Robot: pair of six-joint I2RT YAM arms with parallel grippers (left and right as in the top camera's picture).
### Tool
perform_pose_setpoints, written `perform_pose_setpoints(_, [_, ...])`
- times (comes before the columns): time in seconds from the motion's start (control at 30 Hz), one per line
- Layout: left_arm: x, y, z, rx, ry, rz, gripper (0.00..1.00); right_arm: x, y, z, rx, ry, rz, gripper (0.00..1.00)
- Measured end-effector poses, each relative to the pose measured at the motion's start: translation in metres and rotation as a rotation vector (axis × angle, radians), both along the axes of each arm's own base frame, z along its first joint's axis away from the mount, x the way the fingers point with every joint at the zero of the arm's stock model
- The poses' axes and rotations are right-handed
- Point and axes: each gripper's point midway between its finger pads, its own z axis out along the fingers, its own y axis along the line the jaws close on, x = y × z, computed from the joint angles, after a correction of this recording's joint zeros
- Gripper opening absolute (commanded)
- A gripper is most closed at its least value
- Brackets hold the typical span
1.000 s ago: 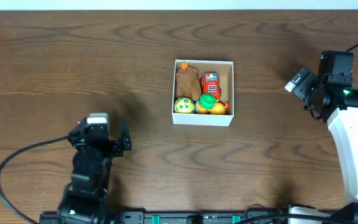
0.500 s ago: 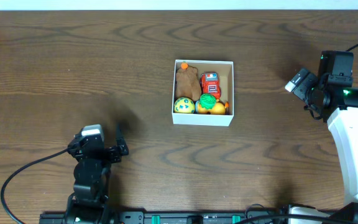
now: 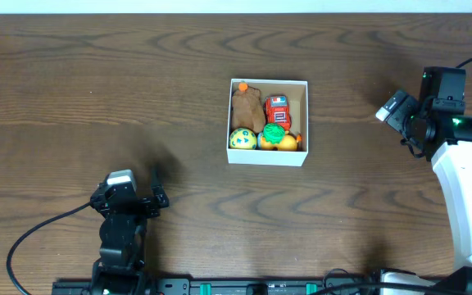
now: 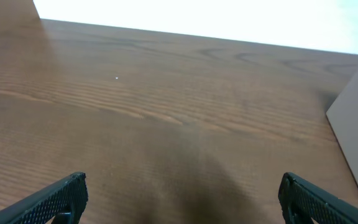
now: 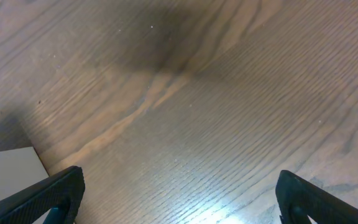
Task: Pack container
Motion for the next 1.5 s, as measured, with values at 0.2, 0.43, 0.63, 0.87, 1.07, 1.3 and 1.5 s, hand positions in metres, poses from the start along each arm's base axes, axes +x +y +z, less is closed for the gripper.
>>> perform_pose_setpoints(0.2, [0.000, 0.001, 0.001, -0.001, -0.005, 0.004, 0.98, 0.000, 0.000, 0.000, 0.000, 0.000, 0.000, 0.99])
perform_pose_setpoints(0.43, [0.000, 0.001, 0.001, -0.001, -0.005, 0.005, 0.98, 0.000, 0.000, 0.000, 0.000, 0.000, 0.000, 0.99])
perform_pose_setpoints(0.63, [0.000, 0.001, 0.001, -0.001, -0.005, 0.005, 0.98, 0.000, 0.000, 0.000, 0.000, 0.000, 0.000, 0.99])
perform_pose_setpoints(0.87, [0.000, 0.001, 0.001, -0.001, -0.005, 0.006, 0.98, 0.000, 0.000, 0.000, 0.000, 0.000, 0.000, 0.99])
perform_pose_setpoints(1.07, [0.000, 0.001, 0.001, -0.003, -0.005, 0.006, 0.98, 0.000, 0.000, 0.000, 0.000, 0.000, 0.000, 0.99])
perform_pose_setpoints(1.3, [0.000, 0.001, 0.001, -0.003, -0.006, 0.006, 0.98, -0.010, -0.003, 0.000, -0.029, 0.033, 0.002, 0.99])
perform_pose_setpoints(1.5, [0.000, 0.001, 0.001, -0.003, -0.006, 0.007, 0.98, -0.023, -0.001, 0.062, -0.167, -0.171, 0.119, 0.99])
